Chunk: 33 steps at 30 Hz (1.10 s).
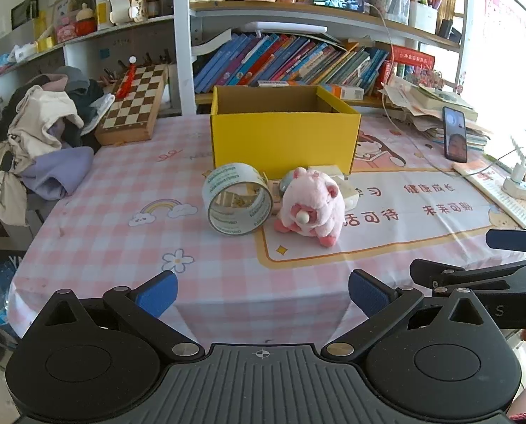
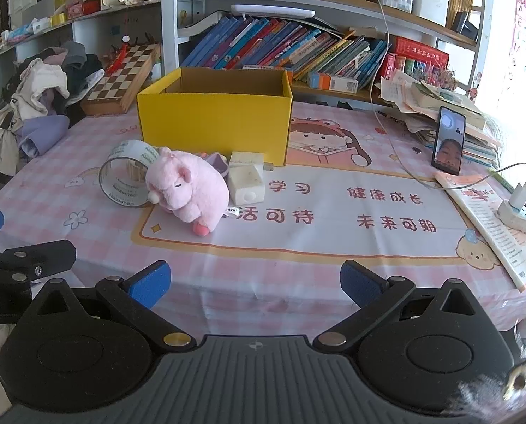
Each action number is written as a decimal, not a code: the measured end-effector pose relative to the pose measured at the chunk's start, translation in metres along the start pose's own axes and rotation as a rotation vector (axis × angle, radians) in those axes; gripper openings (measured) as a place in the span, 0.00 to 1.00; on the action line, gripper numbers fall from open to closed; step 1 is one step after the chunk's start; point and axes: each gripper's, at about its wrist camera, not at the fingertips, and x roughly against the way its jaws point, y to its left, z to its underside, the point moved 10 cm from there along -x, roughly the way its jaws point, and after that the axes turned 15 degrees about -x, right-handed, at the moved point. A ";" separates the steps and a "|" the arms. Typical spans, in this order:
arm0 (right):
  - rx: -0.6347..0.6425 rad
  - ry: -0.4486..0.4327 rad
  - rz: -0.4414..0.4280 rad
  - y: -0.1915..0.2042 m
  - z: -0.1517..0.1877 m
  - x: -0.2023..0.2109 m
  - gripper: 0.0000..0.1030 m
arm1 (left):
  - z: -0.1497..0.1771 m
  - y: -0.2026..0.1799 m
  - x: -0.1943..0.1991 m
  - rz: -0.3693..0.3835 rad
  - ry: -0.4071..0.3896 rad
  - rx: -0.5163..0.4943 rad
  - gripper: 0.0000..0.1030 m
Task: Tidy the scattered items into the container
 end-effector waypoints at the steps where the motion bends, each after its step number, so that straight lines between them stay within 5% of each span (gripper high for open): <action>1: 0.000 0.001 -0.001 0.000 0.000 0.000 1.00 | 0.000 0.000 0.000 0.001 0.003 0.000 1.00; 33: 0.008 0.006 -0.004 0.004 0.003 -0.001 1.00 | 0.006 -0.003 0.000 0.007 0.024 -0.005 1.00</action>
